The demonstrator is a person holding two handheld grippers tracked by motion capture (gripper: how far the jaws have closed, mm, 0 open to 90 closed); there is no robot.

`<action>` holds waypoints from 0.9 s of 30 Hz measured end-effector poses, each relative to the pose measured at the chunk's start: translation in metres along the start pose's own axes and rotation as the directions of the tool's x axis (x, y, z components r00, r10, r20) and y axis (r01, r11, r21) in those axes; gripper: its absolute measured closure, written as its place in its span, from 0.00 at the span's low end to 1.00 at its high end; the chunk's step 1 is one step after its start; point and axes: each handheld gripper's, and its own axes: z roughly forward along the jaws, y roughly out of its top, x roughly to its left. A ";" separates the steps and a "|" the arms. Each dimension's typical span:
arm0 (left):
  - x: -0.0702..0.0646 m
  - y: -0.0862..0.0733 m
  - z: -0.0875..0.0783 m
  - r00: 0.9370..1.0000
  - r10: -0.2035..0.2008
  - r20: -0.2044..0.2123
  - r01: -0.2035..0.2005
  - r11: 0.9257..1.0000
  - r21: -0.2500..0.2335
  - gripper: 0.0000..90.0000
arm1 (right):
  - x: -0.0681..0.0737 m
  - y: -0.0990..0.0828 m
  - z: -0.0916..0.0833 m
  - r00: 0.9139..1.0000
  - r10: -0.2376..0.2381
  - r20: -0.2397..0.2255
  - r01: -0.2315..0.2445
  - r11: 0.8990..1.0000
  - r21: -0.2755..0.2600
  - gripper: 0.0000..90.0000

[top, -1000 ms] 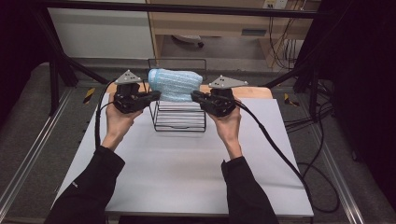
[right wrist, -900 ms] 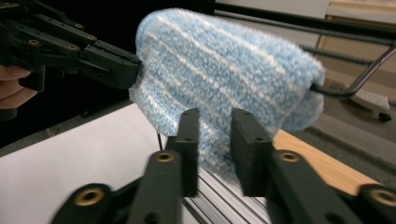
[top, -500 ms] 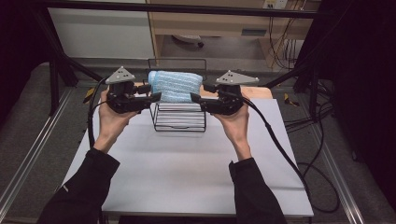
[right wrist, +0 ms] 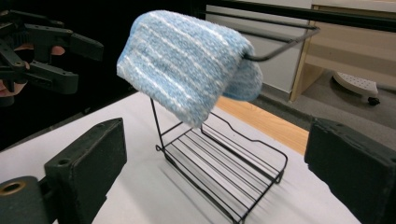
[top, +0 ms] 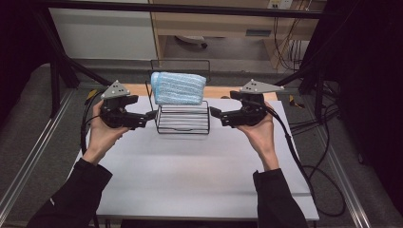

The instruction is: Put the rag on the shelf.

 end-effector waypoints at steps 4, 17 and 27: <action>0.000 -0.013 0.000 1.000 0.001 0.007 -0.001 1.000 0.017 0.10 | -0.005 -0.009 -0.010 1.000 0.017 -0.003 -0.017 1.000 0.008 0.04; -0.005 -0.085 0.009 0.999 -0.036 0.032 0.034 0.998 0.057 0.12 | -0.016 -0.073 -0.029 0.998 0.060 -0.021 -0.059 0.997 0.056 0.01; -0.007 -0.136 0.014 0.998 -0.048 0.031 0.045 0.995 0.090 0.12 | -0.020 -0.128 -0.033 0.996 0.089 -0.023 -0.086 0.990 0.111 0.00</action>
